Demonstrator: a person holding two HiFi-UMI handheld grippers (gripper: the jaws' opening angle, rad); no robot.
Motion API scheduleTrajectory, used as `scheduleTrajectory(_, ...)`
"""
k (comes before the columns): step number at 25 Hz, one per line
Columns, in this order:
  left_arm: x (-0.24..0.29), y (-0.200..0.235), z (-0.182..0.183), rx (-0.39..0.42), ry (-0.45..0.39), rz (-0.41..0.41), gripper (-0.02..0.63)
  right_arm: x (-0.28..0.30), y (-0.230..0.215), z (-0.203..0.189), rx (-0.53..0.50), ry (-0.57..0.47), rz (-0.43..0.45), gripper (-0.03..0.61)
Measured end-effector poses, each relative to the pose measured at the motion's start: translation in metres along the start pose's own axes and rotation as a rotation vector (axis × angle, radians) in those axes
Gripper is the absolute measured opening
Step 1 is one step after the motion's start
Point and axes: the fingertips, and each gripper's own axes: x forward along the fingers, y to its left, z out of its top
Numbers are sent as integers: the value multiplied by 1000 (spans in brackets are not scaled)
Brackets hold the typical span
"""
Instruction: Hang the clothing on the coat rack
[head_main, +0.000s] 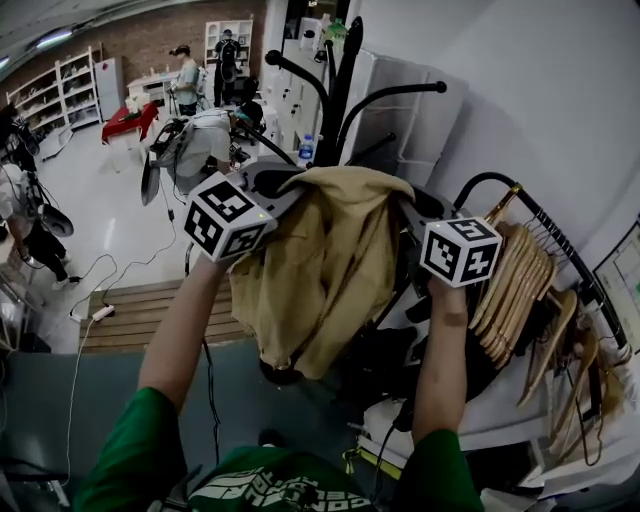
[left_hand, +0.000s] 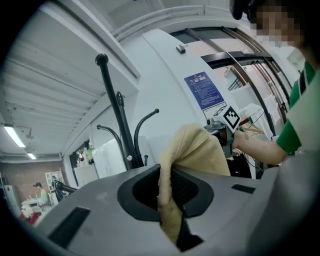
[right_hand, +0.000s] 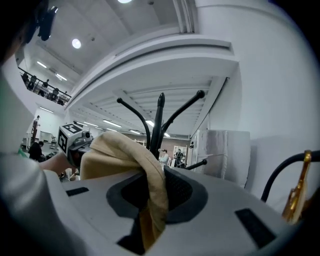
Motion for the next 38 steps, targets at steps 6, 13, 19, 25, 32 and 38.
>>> scheduleTrajectory(6, 8, -16, -25, -83, -10, -93, 31, 15, 16, -40, 60, 58, 81, 64)
scheduleTrajectory(13, 7, -42, -46, -204, -53, -199, 31, 15, 41, -66, 127, 63, 150, 64)
scheduleTrajectory(19, 5, -75, -55, -300, -134, -275, 31, 5, 60, -80, 209, 36, 217, 63)
scheduleTrajectory(25, 0, -91, -56, -305, -209, -265, 31, -6, 67, -84, 216, -3, 227, 67)
scheduleTrajectory(32, -6, -106, -58, -259, -237, -191, 31, -11, 76, -87, 226, -32, 250, 69)
scheduleTrajectory(38, -5, -113, -60, -282, -245, -144, 29, -11, 80, -89, 255, -65, 265, 69)
